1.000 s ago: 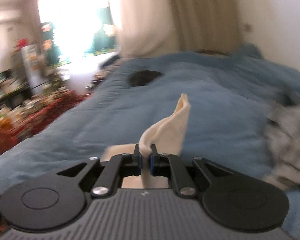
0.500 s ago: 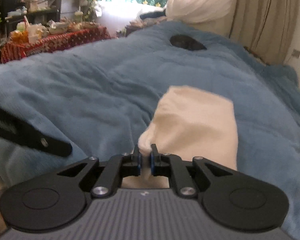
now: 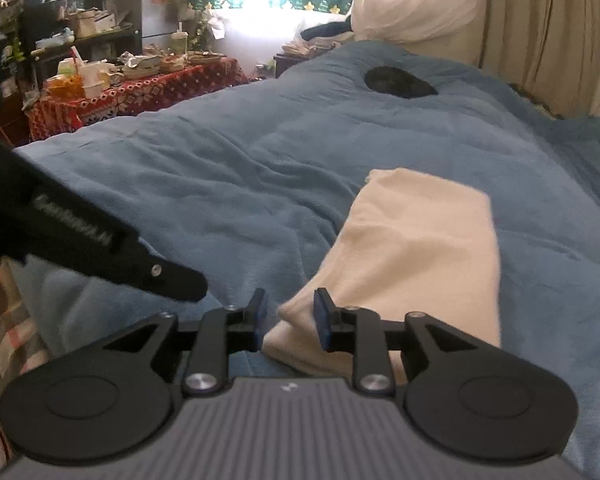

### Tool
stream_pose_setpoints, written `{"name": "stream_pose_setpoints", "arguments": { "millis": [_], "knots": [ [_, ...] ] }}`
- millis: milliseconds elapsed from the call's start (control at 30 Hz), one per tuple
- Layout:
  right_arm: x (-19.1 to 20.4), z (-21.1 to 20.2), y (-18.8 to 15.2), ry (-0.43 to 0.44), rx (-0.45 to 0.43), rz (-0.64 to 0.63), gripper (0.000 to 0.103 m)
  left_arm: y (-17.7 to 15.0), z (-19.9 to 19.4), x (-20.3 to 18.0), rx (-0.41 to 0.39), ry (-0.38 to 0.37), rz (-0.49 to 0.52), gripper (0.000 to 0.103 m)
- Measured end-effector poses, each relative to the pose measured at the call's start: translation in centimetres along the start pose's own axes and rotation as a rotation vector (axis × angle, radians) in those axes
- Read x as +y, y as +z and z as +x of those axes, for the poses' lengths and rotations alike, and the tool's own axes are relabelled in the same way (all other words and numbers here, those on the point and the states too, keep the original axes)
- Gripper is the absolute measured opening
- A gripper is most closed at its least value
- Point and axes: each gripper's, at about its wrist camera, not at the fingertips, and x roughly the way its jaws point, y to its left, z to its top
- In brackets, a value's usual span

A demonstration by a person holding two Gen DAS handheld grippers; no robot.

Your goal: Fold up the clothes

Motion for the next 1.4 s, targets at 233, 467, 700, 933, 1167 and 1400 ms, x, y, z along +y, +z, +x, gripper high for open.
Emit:
{"name": "stream_pose_setpoints", "arguments": {
  "millis": [233,467,700,933,1167,1400],
  "knots": [
    [-3.1,-3.7,-1.0,-0.035,-0.023,0.058,0.027,1.2,1.7,-2.6,0.002,-0.029,0.061,0.016],
    [-6.9,-5.4,-2.5,-0.096,-0.009,0.168,0.027,2.3,5.2,-5.8,0.034,-0.017,0.148,0.027],
    [-8.1,-6.1,-3.5,-0.101,-0.006,0.205,0.027,1.0,5.8,-6.3,0.021,0.047,0.224,0.012],
    [-8.2,-5.3,-3.9,-0.089,0.012,0.220,0.027,-0.6,5.1,-5.5,0.020,0.018,0.244,0.019],
    [-8.0,-5.1,-3.9,-0.097,0.018,0.235,0.027,1.2,6.1,-5.7,0.027,-0.008,0.229,0.024],
    [-8.5,-5.0,-3.9,-0.118,0.029,0.249,0.027,0.6,4.6,-6.9,-0.071,0.034,0.309,0.010]
  ]
}}
